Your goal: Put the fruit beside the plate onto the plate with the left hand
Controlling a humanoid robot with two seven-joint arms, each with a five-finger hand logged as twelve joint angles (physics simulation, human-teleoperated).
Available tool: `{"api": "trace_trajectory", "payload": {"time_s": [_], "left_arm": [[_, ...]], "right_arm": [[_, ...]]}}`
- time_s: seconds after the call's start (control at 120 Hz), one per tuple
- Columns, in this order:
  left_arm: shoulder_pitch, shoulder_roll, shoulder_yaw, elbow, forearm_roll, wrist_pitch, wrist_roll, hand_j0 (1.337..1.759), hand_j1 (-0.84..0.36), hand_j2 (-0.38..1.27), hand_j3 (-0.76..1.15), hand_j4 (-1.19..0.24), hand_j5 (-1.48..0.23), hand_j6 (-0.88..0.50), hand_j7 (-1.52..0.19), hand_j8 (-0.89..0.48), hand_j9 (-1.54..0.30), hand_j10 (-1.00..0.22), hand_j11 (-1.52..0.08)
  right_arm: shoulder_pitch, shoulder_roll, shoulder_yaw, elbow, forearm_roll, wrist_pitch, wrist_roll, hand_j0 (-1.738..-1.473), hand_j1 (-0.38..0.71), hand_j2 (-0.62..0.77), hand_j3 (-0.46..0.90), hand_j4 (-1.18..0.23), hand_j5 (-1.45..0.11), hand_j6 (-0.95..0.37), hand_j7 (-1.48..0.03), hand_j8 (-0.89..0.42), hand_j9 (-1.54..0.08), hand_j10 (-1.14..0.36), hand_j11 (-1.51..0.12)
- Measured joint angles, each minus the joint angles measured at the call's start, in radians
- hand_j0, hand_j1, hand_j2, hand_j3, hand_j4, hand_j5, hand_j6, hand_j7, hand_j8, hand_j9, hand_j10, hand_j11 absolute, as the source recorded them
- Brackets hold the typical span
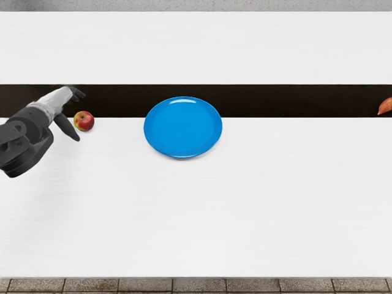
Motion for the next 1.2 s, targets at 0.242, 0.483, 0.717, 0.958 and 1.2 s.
{"api": "trace_trajectory", "payload": {"time_s": [0.242,0.483,0.717,0.958,1.2], "left_arm": [[0.000,-0.042,0.001,0.055,0.001,0.002,-0.001,1.658,0.02,0.06,0.00,-0.28,-0.36,-0.29,-0.36,-0.29,-0.36,-0.28,-0.36],[0.000,-0.069,0.002,0.090,0.001,0.000,0.000,1.658,0.00,0.06,0.00,-0.30,-0.39,-0.30,-0.39,-0.30,-0.39,-0.30,-0.39],[0.000,-0.111,0.002,0.161,0.001,0.000,0.000,1.658,-0.02,0.07,0.00,-0.31,-0.40,-0.31,-0.40,-0.31,-0.40,-0.31,-0.40],[-0.002,-0.142,0.003,0.228,0.001,0.000,-0.001,1.658,-0.04,0.07,0.00,-0.33,-0.42,-0.33,-0.42,-0.33,-0.42,-0.33,-0.42],[-0.002,-0.162,0.004,0.237,0.001,-0.004,0.000,1.658,-0.07,0.07,0.00,-0.36,-0.46,-0.36,-0.46,-0.36,-0.46,-0.36,-0.46]], "right_arm": [[0.000,0.000,0.000,0.000,0.000,0.000,0.000,-1.658,-0.35,0.00,0.00,0.00,0.00,0.00,0.00,0.00,0.00,0.00,0.00],[0.000,0.000,0.000,0.000,-0.001,0.000,0.000,-1.658,-0.35,0.00,0.00,0.00,0.00,0.00,0.00,0.00,0.00,0.00,0.00],[0.003,0.000,-0.001,0.000,-0.001,0.000,0.000,-1.658,-0.35,0.00,0.00,0.00,0.00,0.00,0.00,0.00,0.00,0.00,0.00],[0.005,0.000,-0.002,0.000,-0.002,0.000,0.000,-1.658,-0.35,0.00,0.00,0.00,0.00,0.00,0.00,0.00,0.00,0.00,0.00],[0.005,0.000,-0.002,0.000,-0.002,0.000,0.000,-1.658,-0.35,0.00,0.00,0.00,0.00,0.00,0.00,0.00,0.00,0.00,0.00]]}}
